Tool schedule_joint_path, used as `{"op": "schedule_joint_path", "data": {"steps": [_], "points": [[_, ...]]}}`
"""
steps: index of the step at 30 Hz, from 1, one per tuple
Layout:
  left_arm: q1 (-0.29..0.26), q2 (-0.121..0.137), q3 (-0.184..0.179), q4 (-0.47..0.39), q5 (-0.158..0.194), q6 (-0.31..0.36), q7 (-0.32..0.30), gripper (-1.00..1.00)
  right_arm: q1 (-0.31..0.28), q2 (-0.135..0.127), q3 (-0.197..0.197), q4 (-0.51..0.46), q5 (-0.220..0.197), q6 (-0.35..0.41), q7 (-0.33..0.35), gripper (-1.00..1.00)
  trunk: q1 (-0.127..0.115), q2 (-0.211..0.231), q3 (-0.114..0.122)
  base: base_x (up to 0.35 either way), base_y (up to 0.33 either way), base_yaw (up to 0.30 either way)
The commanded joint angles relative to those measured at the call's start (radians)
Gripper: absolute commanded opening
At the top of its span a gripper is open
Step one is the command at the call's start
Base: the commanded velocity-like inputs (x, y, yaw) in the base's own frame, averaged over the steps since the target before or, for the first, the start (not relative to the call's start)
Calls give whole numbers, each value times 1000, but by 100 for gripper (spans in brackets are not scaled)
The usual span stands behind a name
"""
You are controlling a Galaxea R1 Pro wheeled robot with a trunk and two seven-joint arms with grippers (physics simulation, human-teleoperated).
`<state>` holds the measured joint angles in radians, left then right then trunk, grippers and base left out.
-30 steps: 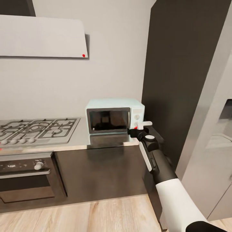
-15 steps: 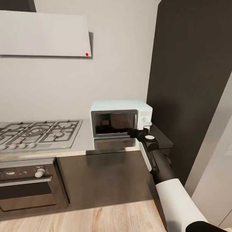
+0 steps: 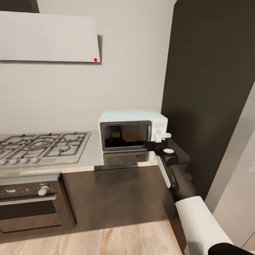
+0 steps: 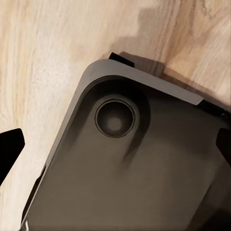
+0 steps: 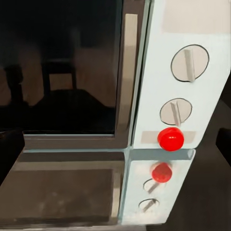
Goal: In the kitchen, take the popcorn bag from the countertop, put it into the microwave, and heat it until the popcorn is cooked so the cooked popcorn ends up inside the bag.
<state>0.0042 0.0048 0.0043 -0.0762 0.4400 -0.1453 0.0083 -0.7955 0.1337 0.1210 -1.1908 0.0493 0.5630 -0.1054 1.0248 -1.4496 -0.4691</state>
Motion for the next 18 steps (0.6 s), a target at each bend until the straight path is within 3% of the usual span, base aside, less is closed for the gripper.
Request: {"op": "schedule_joint_path", "data": {"steps": [1,18], "points": [[0,1,-1,-2,1,-1,1,100,-1,0,2,-1,5,-1,-3,100,0,0,-1,184,0,0],[0,1,-7,-2,-4,0,0,100,-1,1,3,12,0,-13,-4,100,0,0,-1,117,0,0]]}}
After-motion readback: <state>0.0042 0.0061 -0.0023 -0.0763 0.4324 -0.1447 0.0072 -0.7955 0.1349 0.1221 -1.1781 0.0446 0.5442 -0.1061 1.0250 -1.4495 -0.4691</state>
